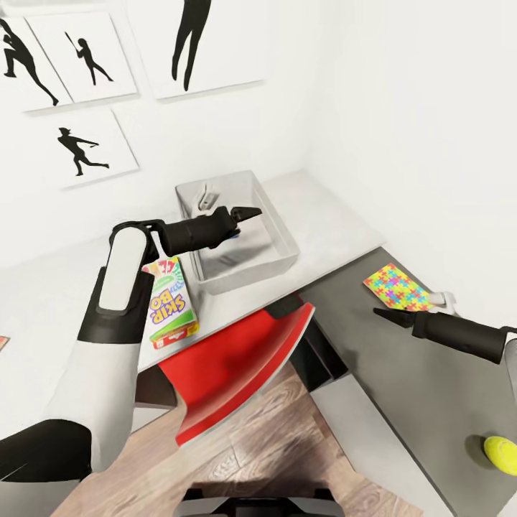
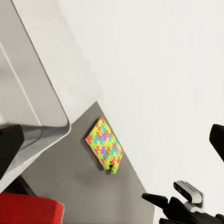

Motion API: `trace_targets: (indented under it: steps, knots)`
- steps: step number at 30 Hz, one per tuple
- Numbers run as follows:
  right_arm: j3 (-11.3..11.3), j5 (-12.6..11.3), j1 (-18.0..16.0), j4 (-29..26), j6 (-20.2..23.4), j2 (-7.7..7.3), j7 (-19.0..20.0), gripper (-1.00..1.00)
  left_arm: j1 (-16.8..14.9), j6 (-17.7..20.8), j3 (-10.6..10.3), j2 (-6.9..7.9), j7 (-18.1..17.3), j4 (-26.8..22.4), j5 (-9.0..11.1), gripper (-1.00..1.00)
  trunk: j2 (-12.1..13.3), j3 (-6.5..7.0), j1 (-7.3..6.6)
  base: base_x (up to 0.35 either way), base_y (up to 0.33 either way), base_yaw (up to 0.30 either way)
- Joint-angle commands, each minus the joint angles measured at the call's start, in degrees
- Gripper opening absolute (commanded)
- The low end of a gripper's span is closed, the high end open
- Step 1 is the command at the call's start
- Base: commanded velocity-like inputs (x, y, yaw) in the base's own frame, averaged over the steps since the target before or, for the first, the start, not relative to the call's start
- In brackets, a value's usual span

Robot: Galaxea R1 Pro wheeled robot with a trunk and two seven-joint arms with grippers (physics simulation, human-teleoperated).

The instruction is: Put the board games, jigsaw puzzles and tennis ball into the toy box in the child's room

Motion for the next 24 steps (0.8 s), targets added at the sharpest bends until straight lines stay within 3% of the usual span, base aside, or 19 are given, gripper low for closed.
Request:
trace_targets:
  steps: [1, 6, 11, 24]
  knots:
    - [0.2, 0.3, -0.1, 0.0, 0.2, 0.05, 0.4, 1.00, 0.7, 0.1, -0.2, 0.45, 3.0, -2.1, 2.8, 1.00, -0.1, 0.01, 0.04, 0.000, 0.000, -0.113]
    - [0.4, 0.3, -0.1, 0.0, 0.2, 0.20, 0.4, 1.00, 1.4, 0.1, -0.4, 0.72, 8.9, -4.9, 6.5, 1.00, -0.1, 0.45, 0.04, 0.000, 0.000, -0.113]
    - [0.4, 0.3, -0.1, 0.0, 0.2, 0.23, 0.4, 1.00, 1.5, 0.1, -0.9, 0.78, 11.8, -5.8, 9.1, 1.00, -0.1, 0.88, 0.04, 0.000, 0.000, -0.113]
    - [0.4, 0.3, -0.1, 0.0, 0.2, 0.24, 0.4, 1.00, 1.4, 0.1, -1.7, 0.20, 13.2, -6.1, 10.4, 1.00, -0.1, 2.01, 0.04, 0.000, 0.000, -0.114]
